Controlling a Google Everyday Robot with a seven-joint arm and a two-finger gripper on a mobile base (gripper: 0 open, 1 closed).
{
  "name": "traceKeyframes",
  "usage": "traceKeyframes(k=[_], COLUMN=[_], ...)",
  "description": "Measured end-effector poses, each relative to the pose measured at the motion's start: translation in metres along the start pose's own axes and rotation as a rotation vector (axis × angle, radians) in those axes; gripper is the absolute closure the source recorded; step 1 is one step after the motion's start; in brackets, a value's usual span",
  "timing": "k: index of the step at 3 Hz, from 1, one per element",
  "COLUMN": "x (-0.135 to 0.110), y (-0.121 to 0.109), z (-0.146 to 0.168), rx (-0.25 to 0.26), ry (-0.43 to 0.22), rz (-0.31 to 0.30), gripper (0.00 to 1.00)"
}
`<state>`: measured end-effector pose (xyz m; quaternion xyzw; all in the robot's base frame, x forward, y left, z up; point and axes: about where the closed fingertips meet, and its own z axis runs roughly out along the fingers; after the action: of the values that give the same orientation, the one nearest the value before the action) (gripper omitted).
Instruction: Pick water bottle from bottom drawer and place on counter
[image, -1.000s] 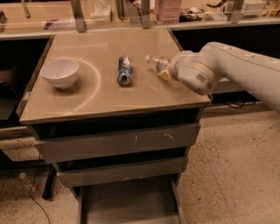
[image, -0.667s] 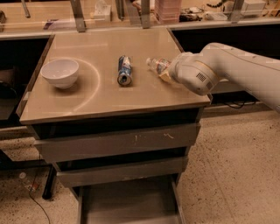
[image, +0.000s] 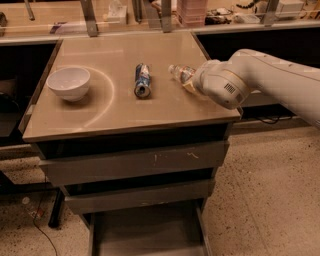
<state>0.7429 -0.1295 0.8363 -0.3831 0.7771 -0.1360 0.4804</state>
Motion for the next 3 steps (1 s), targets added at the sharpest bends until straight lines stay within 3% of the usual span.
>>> traceKeyframes(k=[2, 3], x=[-0.0001, -0.0004], y=[0.0, 0.0], z=[0.0, -0.0002], rx=[0.0, 0.0], ry=[0.0, -0.001], rz=[0.0, -0.001], gripper=[0.13, 0.0])
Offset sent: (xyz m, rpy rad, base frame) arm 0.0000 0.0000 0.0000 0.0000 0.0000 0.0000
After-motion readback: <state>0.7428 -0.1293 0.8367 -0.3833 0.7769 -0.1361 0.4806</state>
